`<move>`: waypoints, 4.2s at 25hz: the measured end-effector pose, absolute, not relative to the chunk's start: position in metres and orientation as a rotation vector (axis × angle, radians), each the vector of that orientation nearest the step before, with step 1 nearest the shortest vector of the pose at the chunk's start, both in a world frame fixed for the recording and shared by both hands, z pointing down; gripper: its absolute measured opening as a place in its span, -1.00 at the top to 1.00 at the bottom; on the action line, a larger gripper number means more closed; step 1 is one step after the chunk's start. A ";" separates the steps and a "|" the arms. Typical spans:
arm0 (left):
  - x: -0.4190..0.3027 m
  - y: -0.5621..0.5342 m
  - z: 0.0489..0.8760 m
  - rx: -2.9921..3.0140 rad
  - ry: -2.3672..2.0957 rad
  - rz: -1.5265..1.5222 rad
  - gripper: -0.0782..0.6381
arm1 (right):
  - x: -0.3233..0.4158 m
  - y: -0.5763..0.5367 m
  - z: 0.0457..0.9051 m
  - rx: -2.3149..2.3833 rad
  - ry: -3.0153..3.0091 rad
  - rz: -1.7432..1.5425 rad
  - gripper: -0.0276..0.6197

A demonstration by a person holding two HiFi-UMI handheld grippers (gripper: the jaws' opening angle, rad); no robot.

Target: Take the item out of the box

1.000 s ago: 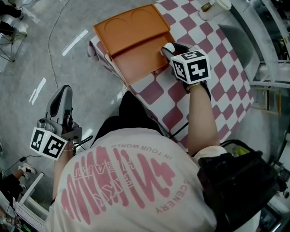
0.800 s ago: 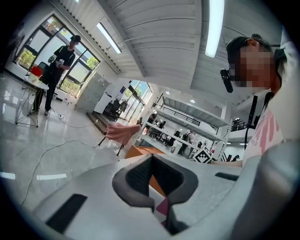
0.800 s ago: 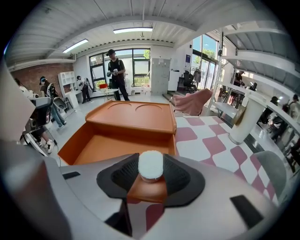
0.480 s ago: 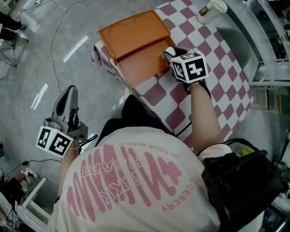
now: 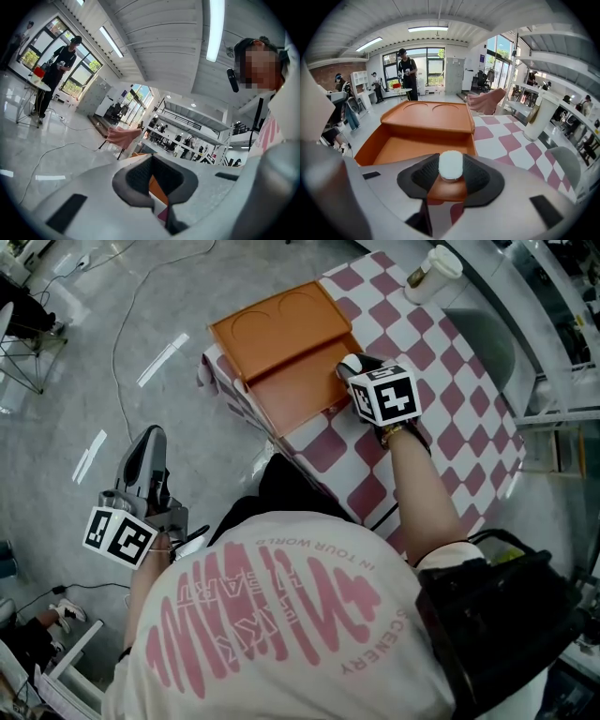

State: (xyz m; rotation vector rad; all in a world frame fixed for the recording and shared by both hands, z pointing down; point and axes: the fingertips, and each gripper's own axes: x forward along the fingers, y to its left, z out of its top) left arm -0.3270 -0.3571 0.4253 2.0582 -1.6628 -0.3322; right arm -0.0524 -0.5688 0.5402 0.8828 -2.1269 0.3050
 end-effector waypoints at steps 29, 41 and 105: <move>-0.320 -0.372 0.350 2.275 -1.606 -0.512 0.76 | -0.048 -0.551 0.409 1.245 -2.453 0.178 0.46; -0.283 -0.366 0.280 2.472 -1.534 -0.581 0.76 | -0.022 -0.483 0.279 1.440 -2.722 0.099 0.46; -0.057 -0.150 0.315 2.379 -1.523 -0.420 0.76 | 0.164 -0.214 0.295 1.363 -2.808 0.269 0.45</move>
